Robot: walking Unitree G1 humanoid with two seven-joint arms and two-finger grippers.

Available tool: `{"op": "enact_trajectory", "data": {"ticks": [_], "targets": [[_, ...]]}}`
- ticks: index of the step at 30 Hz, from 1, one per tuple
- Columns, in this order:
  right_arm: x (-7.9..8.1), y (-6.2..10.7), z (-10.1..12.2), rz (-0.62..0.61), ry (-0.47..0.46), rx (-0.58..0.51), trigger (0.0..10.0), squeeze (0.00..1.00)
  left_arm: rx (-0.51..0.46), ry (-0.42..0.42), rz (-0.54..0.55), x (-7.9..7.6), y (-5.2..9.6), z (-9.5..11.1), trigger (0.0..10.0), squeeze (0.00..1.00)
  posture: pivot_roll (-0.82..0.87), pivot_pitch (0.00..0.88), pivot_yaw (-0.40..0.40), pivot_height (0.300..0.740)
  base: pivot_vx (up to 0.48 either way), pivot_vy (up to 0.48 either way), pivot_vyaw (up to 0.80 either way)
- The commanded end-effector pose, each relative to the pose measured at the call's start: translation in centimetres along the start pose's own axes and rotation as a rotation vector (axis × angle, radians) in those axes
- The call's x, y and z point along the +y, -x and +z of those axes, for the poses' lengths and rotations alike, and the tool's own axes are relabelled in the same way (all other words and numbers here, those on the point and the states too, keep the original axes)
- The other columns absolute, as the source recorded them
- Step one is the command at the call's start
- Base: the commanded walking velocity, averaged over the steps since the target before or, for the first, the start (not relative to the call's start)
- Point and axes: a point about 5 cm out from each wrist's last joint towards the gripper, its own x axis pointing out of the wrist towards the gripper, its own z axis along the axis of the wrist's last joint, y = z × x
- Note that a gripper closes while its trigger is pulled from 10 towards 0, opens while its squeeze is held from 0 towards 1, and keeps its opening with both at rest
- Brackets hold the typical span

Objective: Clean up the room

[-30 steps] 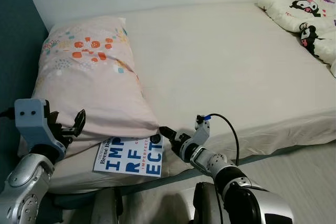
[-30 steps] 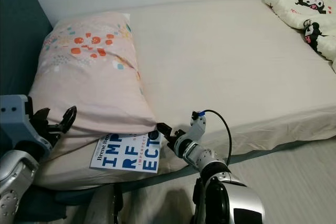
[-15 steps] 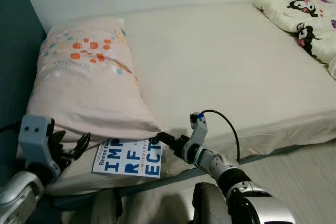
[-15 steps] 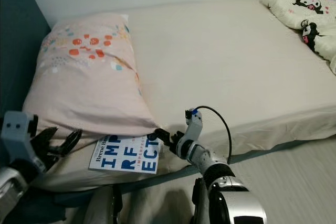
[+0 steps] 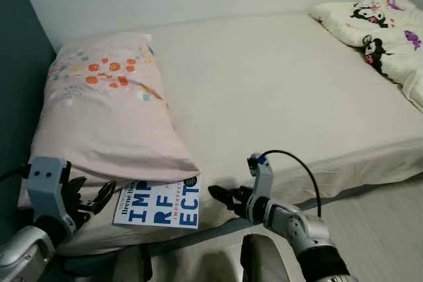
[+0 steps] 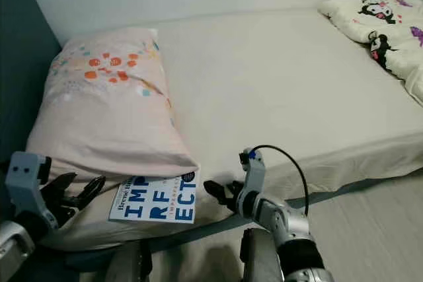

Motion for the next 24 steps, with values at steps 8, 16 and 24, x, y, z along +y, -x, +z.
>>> {"op": "enact_trajectory", "data": {"ticks": [8,16,24], "targets": [[1.8,1.9,3.6,-0.037,0.475,-0.236,10.0,0.00,-0.008,-0.047,0.214,0.8,-0.3,-2.1,10.0,0.00,0.05,0.140,-0.048,0.577,0.000,0.000,0.00],[0.9,1.1,1.0,-0.170,0.493,-0.240,10.0,0.00,0.011,-0.060,0.286,0.4,0.3,-4.2,10.0,0.00,0.06,0.132,-0.054,0.577,0.000,0.000,0.00],[1.7,0.5,-1.0,-0.111,0.440,-0.213,10.0,0.00,0.038,-0.002,0.312,-0.4,1.1,-6.0,10.0,0.00,0.07,0.134,-0.055,0.577,0.000,0.000,0.00]]}}
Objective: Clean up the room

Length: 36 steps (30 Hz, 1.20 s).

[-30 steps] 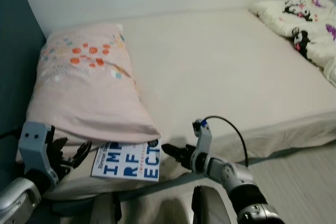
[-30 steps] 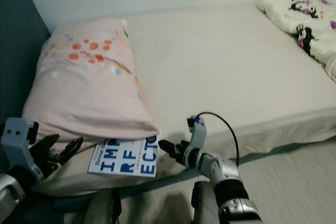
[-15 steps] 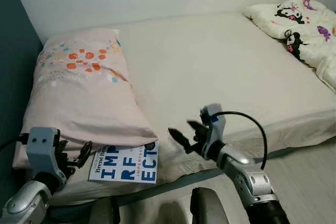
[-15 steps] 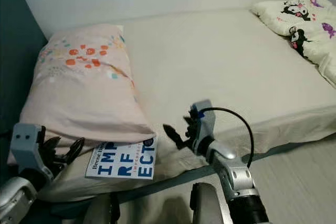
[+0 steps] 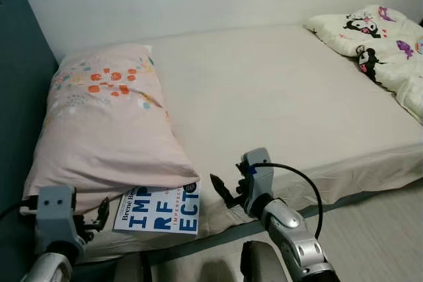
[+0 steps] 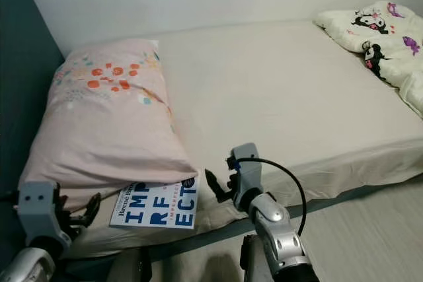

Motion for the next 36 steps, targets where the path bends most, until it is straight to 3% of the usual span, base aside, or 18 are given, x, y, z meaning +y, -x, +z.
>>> {"op": "enact_trajectory", "data": {"ticks": [1,6,10,16,23,34,36], "targets": [[0.2,0.3,-0.7,0.005,0.001,0.009,10.0,0.00,0.017,-0.010,0.016,-0.1,0.2,-0.8,10.0,0.00,0.07,0.134,-0.055,0.577,0.000,0.000,0.00],[0.6,0.2,-0.9,0.000,0.000,-0.007,10.0,0.00,-0.002,-0.010,0.014,-0.7,0.0,-1.0,10.0,0.00,0.07,0.133,-0.054,0.577,0.000,0.000,0.00],[0.9,0.1,-0.8,0.003,-0.012,-0.040,10.0,0.00,-0.014,0.036,0.028,-1.2,-0.4,-0.9,10.0,0.00,0.07,0.132,-0.051,0.577,0.000,0.000,0.00],[0.9,0.0,-0.8,0.019,0.041,-0.017,10.0,0.00,-0.006,0.038,0.041,-1.2,-0.7,-1.0,10.0,0.00,0.07,0.130,-0.048,0.577,0.000,0.000,0.00],[0.8,-0.1,-0.6,0.027,0.007,-0.038,10.0,0.00,-0.034,0.038,0.037,-1.7,-1.2,-0.7,10.0,0.00,0.07,0.125,-0.049,0.607,0.000,0.000,0.00],[0.9,0.0,-0.5,0.042,0.017,-0.047,10.0,0.00,-0.042,0.022,0.049,-1.5,-1.1,-0.7,10.0,0.00,0.06,0.129,-0.051,0.662,0.000,0.000,0.00],[1.0,0.0,-0.5,0.050,-0.020,-0.066,10.0,0.00,-0.041,0.037,0.059,-1.3,-1.1,-0.7,10.0,0.00,0.07,0.130,-0.051,0.667,0.000,0.000,0.00]]}}
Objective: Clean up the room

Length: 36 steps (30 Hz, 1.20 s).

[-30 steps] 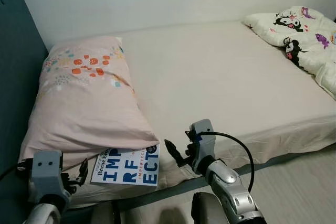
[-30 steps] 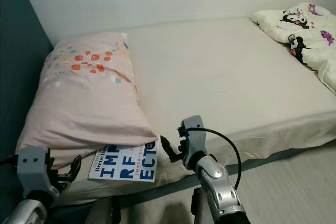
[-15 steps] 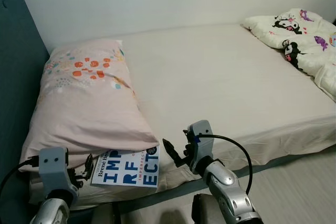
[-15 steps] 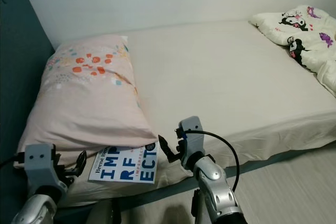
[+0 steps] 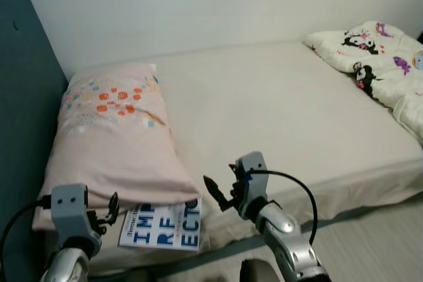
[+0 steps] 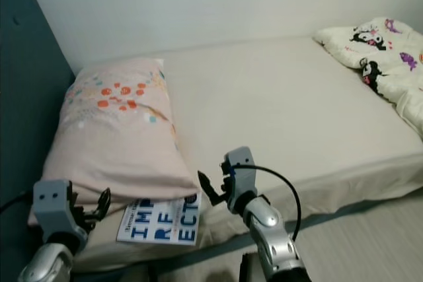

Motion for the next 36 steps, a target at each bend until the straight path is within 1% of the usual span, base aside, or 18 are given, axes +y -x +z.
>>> {"op": "enact_trajectory", "data": {"ticks": [1,2,3,12,14,16,18,27,32,34,35,36], "targets": [[0.2,0.2,-0.4,0.008,-0.030,-0.003,10.0,0.00,0.016,-0.001,0.019,0.3,0.3,-0.5,10.0,0.00,0.07,0.130,-0.051,0.667,0.000,0.000,0.00],[0.3,0.2,-0.6,0.017,0.000,0.020,10.0,0.00,0.019,0.002,0.019,0.3,0.3,-0.6,10.0,0.00,0.07,0.129,-0.051,0.667,0.000,0.000,0.00],[0.3,0.1,-0.6,0.020,0.008,0.028,10.0,0.00,0.021,0.002,0.020,0.3,0.3,-0.6,10.0,0.00,0.07,0.129,-0.051,0.667,0.000,0.000,0.00],[0.3,0.1,-0.5,0.022,0.018,0.018,10.0,0.00,0.032,0.012,0.021,0.2,0.3,-0.9,10.0,0.00,0.07,0.128,-0.054,0.667,0.000,0.000,0.00],[0.5,0.1,-0.6,0.059,0.006,0.025,10.0,0.00,0.029,0.011,0.024,0.2,0.3,-0.9,10.0,0.00,0.07,0.130,-0.055,0.667,0.000,0.000,0.00],[0.6,0.1,-0.5,0.076,0.013,0.020,10.0,0.00,0.024,0.013,0.028,0.2,0.2,-0.8,10.0,0.00,0.07,0.130,-0.055,0.667,0.000,0.000,0.00],[0.7,0.2,-0.4,0.091,-0.003,0.022,10.0,0.00,0.019,0.014,0.031,0.2,0.2,-0.8,10.0,0.00,0.07,0.126,-0.059,0.677,0.000,0.000,0.00],[0.9,0.2,-0.4,0.113,0.027,0.012,10.0,0.00,0.012,0.021,0.022,0.0,0.1,-0.7,10.0,0.00,0.07,0.125,-0.061,0.707,0.000,0.000,0.00],[1.1,0.2,-0.3,0.135,0.026,0.008,10.0,0.00,0.009,0.030,0.015,-0.2,0.2,-0.6,10.0,0.00,0.07,0.121,-0.061,0.737,0.000,0.000,0.00],[1.2,0.2,-0.4,0.136,-0.002,0.015,10.0,0.00,0.007,0.040,0.020,-0.2,0.2,-0.6,10.0,0.00,0.07,0.121,-0.061,0.740,0.000,0.000,0.00],[1.2,0.3,-0.5,0.130,-0.029,0.008,10.0,0.00,0.007,0.044,0.023,-0.1,0.2,-0.6,10.0,0.00,0.07,0.121,-0.061,0.740,0.000,0.000,0.00],[1.2,0.3,-0.6,0.128,-0.025,0.018,10.0,0.00,0.019,0.037,0.024,-0.1,0.2,-0.9,10.0,0.00,0.07,0.114,-0.062,0.740,0.000,0.000,0.00]]}}
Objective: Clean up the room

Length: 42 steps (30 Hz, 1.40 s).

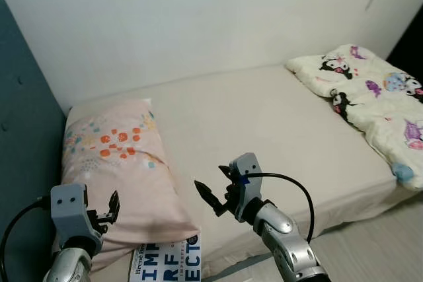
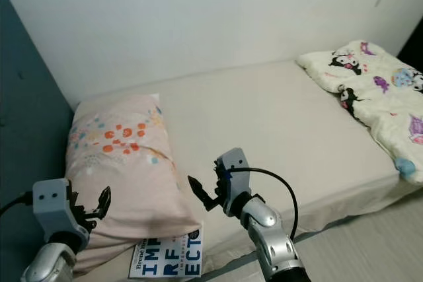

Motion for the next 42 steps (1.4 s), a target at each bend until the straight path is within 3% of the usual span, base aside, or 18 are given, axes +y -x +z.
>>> {"op": "enact_trajectory", "data": {"ticks": [1,6,18,30,42], "targets": [[0.2,0.4,-0.7,-0.003,-0.033,0.018,10.0,0.00,0.029,0.005,0.009,0.2,0.3,-0.7,10.0,0.00,0.07,0.114,-0.062,0.740,0.000,0.000,0.00],[-0.1,0.4,-1.7,-0.043,-0.023,0.057,10.0,0.00,0.073,-0.035,-0.014,-0.2,0.5,-1.7,10.0,0.00,0.07,0.107,-0.064,0.740,0.000,0.000,0.00],[-0.3,0.4,-2.1,-0.071,-0.037,0.080,10.0,0.00,0.063,-0.040,-0.024,-0.7,0.1,-1.4,10.0,0.00,0.07,0.109,-0.062,0.740,0.000,0.000,0.00],[-0.5,0.3,-2.2,-0.077,-0.030,0.084,10.0,0.00,0.072,-0.047,-0.031,-1.4,0.0,-1.3,10.0,0.00,0.07,0.118,-0.061,0.740,0.000,-0.461,0.00],[-0.6,0.6,-2.5,-0.089,-0.037,0.095,10.0,0.00,0.107,-0.049,-0.078,-1.5,0.0,-1.3,10.0,0.00,0.07,0.128,-0.054,0.740,0.000,0.111,0.00]]}}
